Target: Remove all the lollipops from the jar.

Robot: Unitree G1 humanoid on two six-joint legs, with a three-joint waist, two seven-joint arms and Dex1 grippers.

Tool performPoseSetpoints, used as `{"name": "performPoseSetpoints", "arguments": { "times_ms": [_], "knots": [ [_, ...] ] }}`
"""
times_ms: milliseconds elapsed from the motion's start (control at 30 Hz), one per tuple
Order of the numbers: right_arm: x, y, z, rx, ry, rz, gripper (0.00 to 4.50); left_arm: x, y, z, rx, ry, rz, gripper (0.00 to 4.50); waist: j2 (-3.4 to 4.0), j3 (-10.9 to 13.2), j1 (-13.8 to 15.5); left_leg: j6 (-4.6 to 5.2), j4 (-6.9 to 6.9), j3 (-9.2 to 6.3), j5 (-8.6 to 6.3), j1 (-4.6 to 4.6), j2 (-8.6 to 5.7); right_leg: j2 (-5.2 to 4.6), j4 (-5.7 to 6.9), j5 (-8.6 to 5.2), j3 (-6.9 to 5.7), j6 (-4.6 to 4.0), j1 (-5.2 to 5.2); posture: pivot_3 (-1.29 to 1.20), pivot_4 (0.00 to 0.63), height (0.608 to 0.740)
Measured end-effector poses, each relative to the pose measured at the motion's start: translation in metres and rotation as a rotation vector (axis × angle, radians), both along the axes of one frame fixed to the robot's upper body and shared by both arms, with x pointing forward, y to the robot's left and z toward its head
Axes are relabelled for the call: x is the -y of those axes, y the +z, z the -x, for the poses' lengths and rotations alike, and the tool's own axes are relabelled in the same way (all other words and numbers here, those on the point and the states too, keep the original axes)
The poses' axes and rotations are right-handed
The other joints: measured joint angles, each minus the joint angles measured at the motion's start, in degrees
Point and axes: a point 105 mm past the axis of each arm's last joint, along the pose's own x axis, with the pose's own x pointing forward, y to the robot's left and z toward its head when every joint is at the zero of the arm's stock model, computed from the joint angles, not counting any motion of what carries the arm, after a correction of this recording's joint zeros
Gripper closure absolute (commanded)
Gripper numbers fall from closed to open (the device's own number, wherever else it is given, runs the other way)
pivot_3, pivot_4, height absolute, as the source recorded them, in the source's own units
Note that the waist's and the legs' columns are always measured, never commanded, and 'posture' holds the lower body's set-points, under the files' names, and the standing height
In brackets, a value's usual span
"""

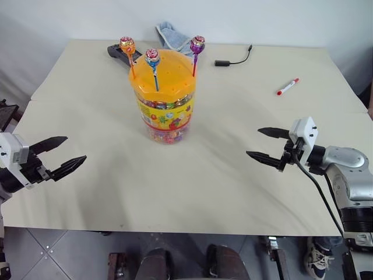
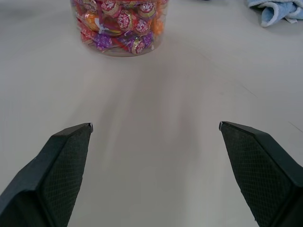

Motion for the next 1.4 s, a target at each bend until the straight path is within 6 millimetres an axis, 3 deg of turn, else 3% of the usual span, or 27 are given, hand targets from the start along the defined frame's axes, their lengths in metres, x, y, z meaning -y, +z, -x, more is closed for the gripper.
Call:
{"name": "performPoseSetpoints", "arguments": {
  "times_ms": [233,367,500,700,867,1000,1067,1200,1400],
  "knots": [
    [-0.003,0.006,-0.003,0.014,0.01,-0.022,0.02,-0.009,-0.007,0.002,-0.106,0.071,0.024,0.0,0.0,0.0,-0.1,0.0,0.02,0.0,0.0,0.01,0.0,-0.01,0.04,0.0,0.01,0.0,0.0,0.0,0.15,0.74],
    [-0.004,0.005,-0.002,0.002,0.026,-0.034,0.02,-0.002,-0.007,0.008,-0.12,0.045,0.008,0.0,0.0,0.0,0.1,0.01,0.05,-0.02,0.0,0.0,0.0,-0.01,0.04,0.0,0.0,0.0,0.0,0.0,0.15,0.74],
    [-0.008,0.008,0.003,-0.012,0.073,-0.061,0.02,0.005,0.014,0.006,-0.042,0.001,0.03,0.0,0.0,0.0,0.2,0.01,0.1,-0.03,0.0,0.0,0.0,-0.02,0.06,0.0,0.01,0.0,0.02,0.0,0.15,0.74],
    [-0.016,0.037,0.022,0.03,0.175,-0.126,0.02,0.024,0.058,-0.008,0.108,-0.089,0.022,0.0,-0.01,0.0,0.1,0.01,0.11,-0.03,0.0,0.01,-0.02,-0.02,0.09,0.0,0.0,0.0,0.02,0.0,0.15,0.74],
    [-0.016,0.05,0.026,0.062,0.179,-0.149,0.02,0.059,0.099,-0.031,0.251,-0.227,0.034,0.0,-0.03,0.0,0.4,0.01,0.18,-0.05,0.0,0.0,-0.06,-0.02,0.15,0.0,-0.01,0.0,0.04,0.0,0.15,0.74],
    [-0.018,0.06,0.027,0.083,0.17,-0.175,0.02,0.09,0.12,-0.047,0.301,-0.355,0.072,0.0,-0.04,0.0,0.3,0.01,0.18,-0.05,0.0,0.0,-0.07,-0.01,0.19,0.0,-0.04,0.0,0.03,0.0,0.15,0.74],
    [-0.021,0.068,0.03,0.091,0.178,-0.206,0.02,0.106,0.125,-0.058,0.302,-0.42,0.089,0.0,-0.04,0.0,0.1,0.01,0.2,-0.04,0.0,0.0,-0.09,-0.01,0.22,0.0,-0.05,0.0,0.03,0.0,0.15,0.74],
    [-0.024,0.084,0.033,0.131,0.185,-0.251,0.02,0.118,0.125,-0.075,0.276,-0.46,0.104,0.0,-0.04,0.0,-0.1,0.01,0.19,-0.01,0.0,0.01,-0.08,0.0,0.23,0.0,-0.09,0.0,-0.03,0.0,0.15,0.74],
    [-0.028,0.097,0.039,0.18,0.183,-0.272,0.02,0.126,0.128,-0.097,0.253,-0.46,0.151,0.0,-0.05,0.0,0.0,0.03,0.2,-0.01,-0.01,-0.03,-0.09,-0.01,0.27,0.0,-0.09,0.0,-0.08,0.0,0.15,0.74]
  ]
}}
